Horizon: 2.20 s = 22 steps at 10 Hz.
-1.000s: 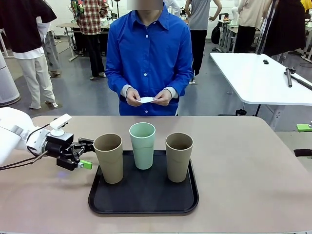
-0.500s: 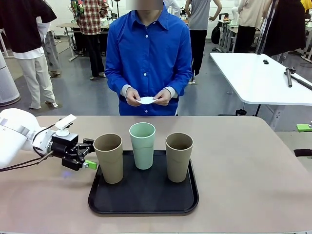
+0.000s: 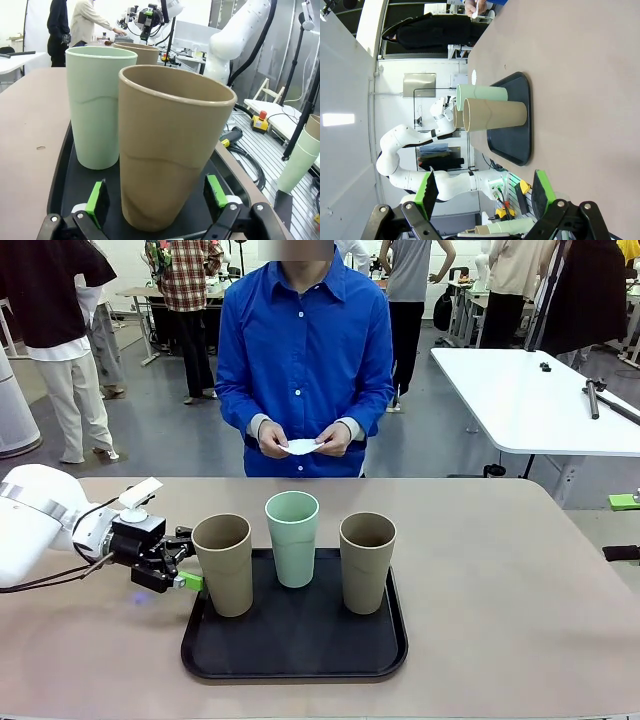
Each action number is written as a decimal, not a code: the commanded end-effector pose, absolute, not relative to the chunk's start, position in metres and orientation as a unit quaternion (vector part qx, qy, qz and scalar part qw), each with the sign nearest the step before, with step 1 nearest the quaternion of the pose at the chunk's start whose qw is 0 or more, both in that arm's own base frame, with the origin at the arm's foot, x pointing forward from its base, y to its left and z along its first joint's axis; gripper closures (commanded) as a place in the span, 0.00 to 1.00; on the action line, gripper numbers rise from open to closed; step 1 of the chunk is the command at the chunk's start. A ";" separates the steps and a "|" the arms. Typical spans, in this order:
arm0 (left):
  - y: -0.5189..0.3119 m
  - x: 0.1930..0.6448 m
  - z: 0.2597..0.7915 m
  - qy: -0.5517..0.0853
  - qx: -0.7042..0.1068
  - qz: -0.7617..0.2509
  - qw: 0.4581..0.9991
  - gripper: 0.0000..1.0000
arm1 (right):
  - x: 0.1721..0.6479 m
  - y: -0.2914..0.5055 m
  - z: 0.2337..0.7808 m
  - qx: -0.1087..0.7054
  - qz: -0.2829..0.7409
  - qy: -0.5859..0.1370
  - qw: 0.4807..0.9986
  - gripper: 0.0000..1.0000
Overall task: Place coasters on the table and set cups on them.
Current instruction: Pick up one Reusable plastic cup and place it on a coaster set by the human.
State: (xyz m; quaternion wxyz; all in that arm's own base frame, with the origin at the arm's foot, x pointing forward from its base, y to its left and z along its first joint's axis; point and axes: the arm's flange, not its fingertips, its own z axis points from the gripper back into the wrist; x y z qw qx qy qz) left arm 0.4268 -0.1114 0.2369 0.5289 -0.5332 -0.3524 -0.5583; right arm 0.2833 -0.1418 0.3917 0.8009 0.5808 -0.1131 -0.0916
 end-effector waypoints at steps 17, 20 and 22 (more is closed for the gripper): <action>-0.163 0.410 0.240 -0.353 -0.537 -0.604 0.473 1.00 | 0.284 -0.142 0.392 0.587 -0.089 -0.118 0.796 0.00; -0.127 0.407 0.312 -0.374 -0.506 -0.595 0.500 0.83 | 0.284 -0.142 0.392 0.587 -0.089 -0.118 0.796 0.00; -0.110 0.401 0.367 -0.385 -0.500 -0.574 0.522 0.83 | 0.284 -0.142 0.392 0.587 -0.089 -0.118 0.796 0.00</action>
